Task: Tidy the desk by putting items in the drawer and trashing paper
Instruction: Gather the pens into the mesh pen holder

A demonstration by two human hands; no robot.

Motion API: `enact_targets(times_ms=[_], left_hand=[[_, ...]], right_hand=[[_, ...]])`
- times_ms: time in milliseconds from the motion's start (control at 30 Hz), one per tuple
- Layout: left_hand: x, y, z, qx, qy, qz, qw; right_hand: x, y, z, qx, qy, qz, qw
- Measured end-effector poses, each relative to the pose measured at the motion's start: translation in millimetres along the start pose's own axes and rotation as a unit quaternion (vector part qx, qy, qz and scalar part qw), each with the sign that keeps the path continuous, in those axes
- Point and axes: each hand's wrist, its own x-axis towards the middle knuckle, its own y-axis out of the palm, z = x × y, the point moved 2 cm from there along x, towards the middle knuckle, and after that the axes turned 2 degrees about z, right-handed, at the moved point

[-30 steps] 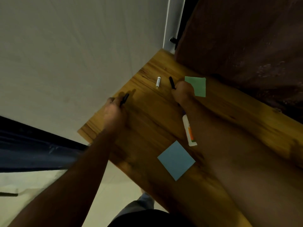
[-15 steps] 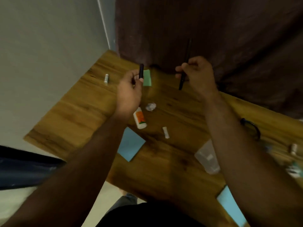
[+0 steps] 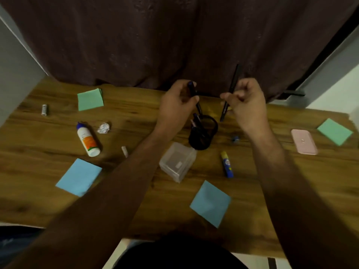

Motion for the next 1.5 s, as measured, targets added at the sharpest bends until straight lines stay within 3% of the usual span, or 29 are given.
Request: enact_targets(times_ms=[200, 367, 733, 933, 1200, 1367, 1500], left_hand=[[-12, 30, 9, 0.120, -0.027, 0.033, 0.992], [-21, 35, 21, 0.159, -0.047, 0.036, 0.985], [-37, 20, 32, 0.122, -0.048, -0.037, 0.991], [-50, 7, 28, 0.113, -0.038, -0.044, 0.992], [-61, 15, 11, 0.088, -0.023, -0.012, 0.996], [-76, 57, 0, 0.036, 0.002, 0.059, 0.998], [-86, 83, -1, 0.055, 0.007, 0.104, 0.993]], right_hand=[[-10, -1, -37, -0.011, 0.030, 0.020, 0.999], [-13, 4, -47, -0.055, 0.021, 0.028, 0.998], [-8, 20, -52, -0.141, -0.011, 0.080, 0.987], [-11, 39, -60, -0.299, -0.032, 0.140, 0.943], [-33, 9, -61, -0.213, 0.031, 0.051, 0.975], [-53, -43, -88, -0.236, 0.093, -0.037, 0.967], [-74, -93, -119, -0.221, 0.182, -0.078, 0.955]])
